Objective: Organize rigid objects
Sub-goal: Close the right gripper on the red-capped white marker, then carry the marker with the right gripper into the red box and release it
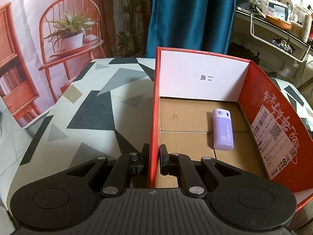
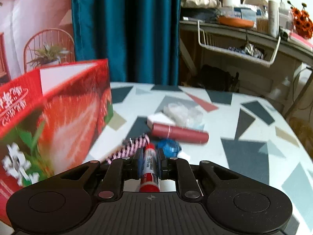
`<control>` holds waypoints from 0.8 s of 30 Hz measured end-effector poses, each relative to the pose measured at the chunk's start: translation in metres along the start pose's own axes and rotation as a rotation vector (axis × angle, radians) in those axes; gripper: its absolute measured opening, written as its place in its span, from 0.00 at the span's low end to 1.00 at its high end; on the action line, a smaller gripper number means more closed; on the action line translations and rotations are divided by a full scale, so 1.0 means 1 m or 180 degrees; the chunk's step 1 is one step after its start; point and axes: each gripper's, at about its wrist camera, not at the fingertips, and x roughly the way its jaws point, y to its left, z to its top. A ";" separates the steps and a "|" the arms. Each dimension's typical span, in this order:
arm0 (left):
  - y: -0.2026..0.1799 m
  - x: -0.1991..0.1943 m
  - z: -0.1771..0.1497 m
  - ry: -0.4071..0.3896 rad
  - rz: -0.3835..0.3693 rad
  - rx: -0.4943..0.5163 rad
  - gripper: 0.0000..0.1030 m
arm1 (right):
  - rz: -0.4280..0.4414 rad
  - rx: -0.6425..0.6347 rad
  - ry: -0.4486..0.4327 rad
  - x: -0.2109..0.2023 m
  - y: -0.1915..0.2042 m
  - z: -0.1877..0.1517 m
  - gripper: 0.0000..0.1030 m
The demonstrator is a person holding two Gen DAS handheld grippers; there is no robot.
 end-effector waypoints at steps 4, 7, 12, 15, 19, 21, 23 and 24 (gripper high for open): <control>0.001 0.003 0.001 0.0036 -0.0016 0.0007 0.11 | 0.0039 -0.0044 -0.0159 -0.008 0.002 0.026 0.12; 0.001 0.003 0.000 0.0029 -0.0007 0.0019 0.11 | 0.0061 -0.0181 -0.0006 -0.001 0.007 0.035 0.03; 0.002 0.003 -0.001 0.0037 -0.0028 -0.0020 0.11 | 0.0073 0.0012 0.0319 0.011 0.000 0.013 0.00; 0.002 0.004 0.000 0.0040 -0.0019 -0.0019 0.11 | 0.0116 0.0123 0.0465 0.014 -0.005 -0.002 0.03; 0.002 0.004 -0.001 0.0038 -0.0023 -0.0035 0.11 | 0.0003 0.0180 0.0498 0.020 -0.010 -0.008 0.15; 0.002 0.003 -0.001 0.0038 -0.0019 -0.0025 0.11 | -0.0026 0.0152 0.0488 0.024 -0.011 -0.007 0.19; 0.001 0.003 -0.001 0.0038 -0.0013 -0.0017 0.11 | 0.0046 0.0186 0.0612 0.034 -0.016 -0.010 0.21; 0.002 0.003 -0.001 0.0037 -0.0014 -0.0018 0.11 | 0.0091 0.0233 0.0675 0.037 -0.018 -0.011 0.23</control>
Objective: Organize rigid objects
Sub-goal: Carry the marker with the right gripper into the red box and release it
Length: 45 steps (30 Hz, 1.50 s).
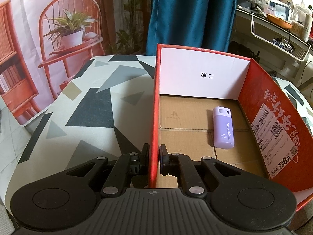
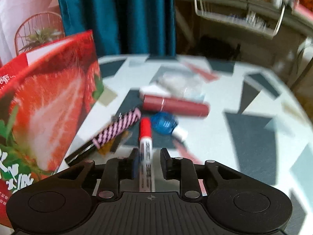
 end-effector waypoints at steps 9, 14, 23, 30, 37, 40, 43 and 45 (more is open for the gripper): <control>0.001 0.000 0.000 0.0006 -0.0019 -0.0025 0.11 | 0.0038 0.0029 -0.0122 -0.010 0.003 0.009 0.13; 0.001 0.000 0.000 0.0005 -0.0018 -0.0022 0.11 | 0.0298 0.0047 -0.0515 -0.045 0.016 0.037 0.13; 0.000 0.001 0.001 0.0015 -0.0016 0.0004 0.11 | 0.0970 -0.0598 -0.0867 -0.083 0.089 0.091 0.13; 0.001 0.001 0.000 0.0017 -0.0037 -0.0010 0.11 | 0.1239 -0.1168 -0.0423 -0.064 0.142 0.079 0.13; 0.002 0.002 0.000 0.0022 -0.0046 -0.0016 0.11 | 0.1251 -0.1410 -0.0123 -0.063 0.160 0.058 0.13; 0.002 0.002 0.001 0.0026 -0.0043 -0.0009 0.11 | 0.1262 -0.1437 -0.0058 -0.061 0.160 0.055 0.13; 0.002 0.002 0.001 0.0028 -0.0040 -0.0008 0.11 | 0.1285 -0.1426 -0.0059 -0.061 0.159 0.054 0.15; 0.002 0.002 0.001 0.0029 -0.0039 -0.0006 0.11 | 0.1278 -0.1403 -0.0088 -0.059 0.160 0.056 0.17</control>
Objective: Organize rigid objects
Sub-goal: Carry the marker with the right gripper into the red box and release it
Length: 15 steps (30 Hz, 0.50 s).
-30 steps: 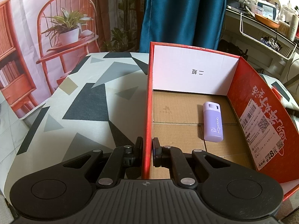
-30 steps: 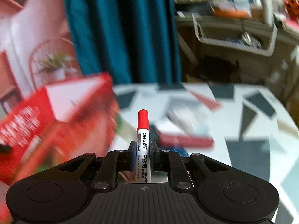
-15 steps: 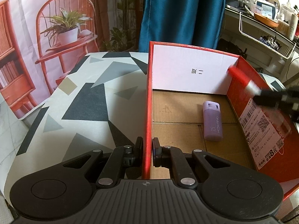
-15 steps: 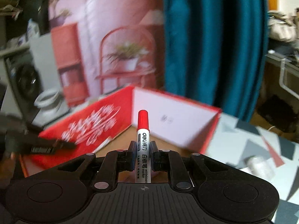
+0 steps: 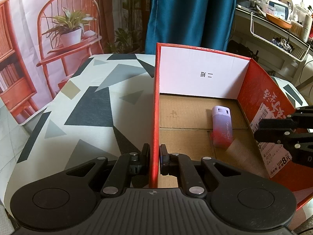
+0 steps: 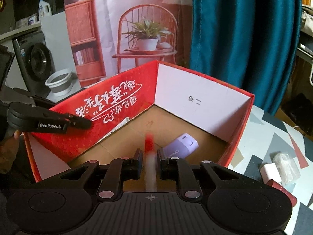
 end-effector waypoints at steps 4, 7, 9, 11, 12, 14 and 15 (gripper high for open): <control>0.001 0.000 0.000 0.0003 0.0002 0.0002 0.11 | -0.0096 0.0026 -0.0112 -0.007 -0.004 0.001 0.36; 0.001 0.000 0.000 0.0002 0.0000 0.0002 0.11 | -0.0125 0.0133 -0.0346 -0.019 -0.010 0.001 0.83; 0.000 0.000 0.000 0.0002 0.0002 0.0002 0.11 | -0.0204 0.0207 -0.0548 -0.030 -0.015 0.002 0.99; 0.001 0.000 0.000 0.0004 0.0005 0.0005 0.11 | -0.0279 0.0223 -0.0650 -0.039 -0.021 0.002 1.00; 0.001 0.000 -0.001 0.0007 0.0004 0.0001 0.11 | -0.0337 0.0228 -0.0658 -0.041 -0.025 0.003 1.00; 0.001 0.000 -0.001 0.0010 0.0001 -0.0005 0.11 | -0.0452 0.0210 -0.0713 -0.046 -0.035 0.001 1.00; 0.001 0.000 -0.001 0.0010 0.0001 -0.0003 0.11 | -0.0505 0.0224 -0.0770 -0.049 -0.040 -0.002 1.00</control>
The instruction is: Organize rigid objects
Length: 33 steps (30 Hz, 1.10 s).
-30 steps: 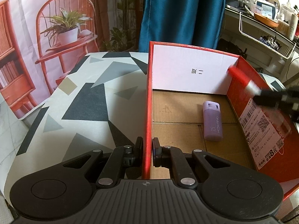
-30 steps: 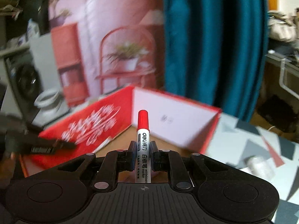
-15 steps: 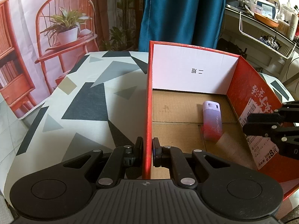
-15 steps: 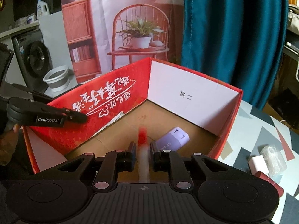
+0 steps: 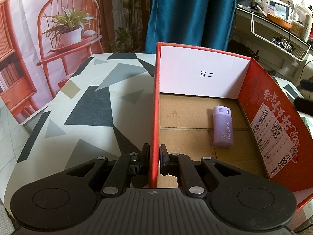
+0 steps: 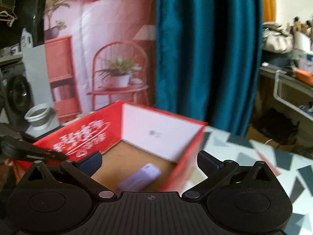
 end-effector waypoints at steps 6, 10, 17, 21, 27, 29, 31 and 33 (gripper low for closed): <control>0.000 0.000 0.000 -0.0002 0.0003 -0.0002 0.11 | -0.0209 0.0462 -0.0197 -0.009 -0.049 -0.018 1.00; 0.000 0.000 0.000 -0.0001 0.0003 -0.0001 0.11 | -0.0361 0.0745 -0.0229 -0.008 -0.073 -0.044 1.00; 0.000 0.000 0.001 -0.0002 0.0013 0.0009 0.11 | -0.0476 0.1074 0.0024 0.011 -0.092 -0.092 1.00; 0.000 0.000 0.001 -0.0004 0.0018 0.0017 0.11 | -0.0728 0.0976 0.0236 0.027 -0.083 -0.105 1.00; -0.001 0.000 0.002 -0.0004 0.0027 0.0029 0.11 | -0.0760 0.1022 0.0439 0.055 -0.077 -0.114 0.75; -0.001 0.000 0.002 -0.0005 0.0031 0.0038 0.11 | -0.0767 0.1027 0.0459 0.059 -0.075 -0.116 0.74; -0.001 0.000 0.002 -0.0004 0.0032 0.0039 0.11 | -0.0778 0.0991 0.0489 0.061 -0.072 -0.118 0.65; -0.001 0.000 0.002 -0.0004 0.0033 0.0038 0.11 | -0.0848 0.0909 0.0502 0.062 -0.069 -0.121 0.65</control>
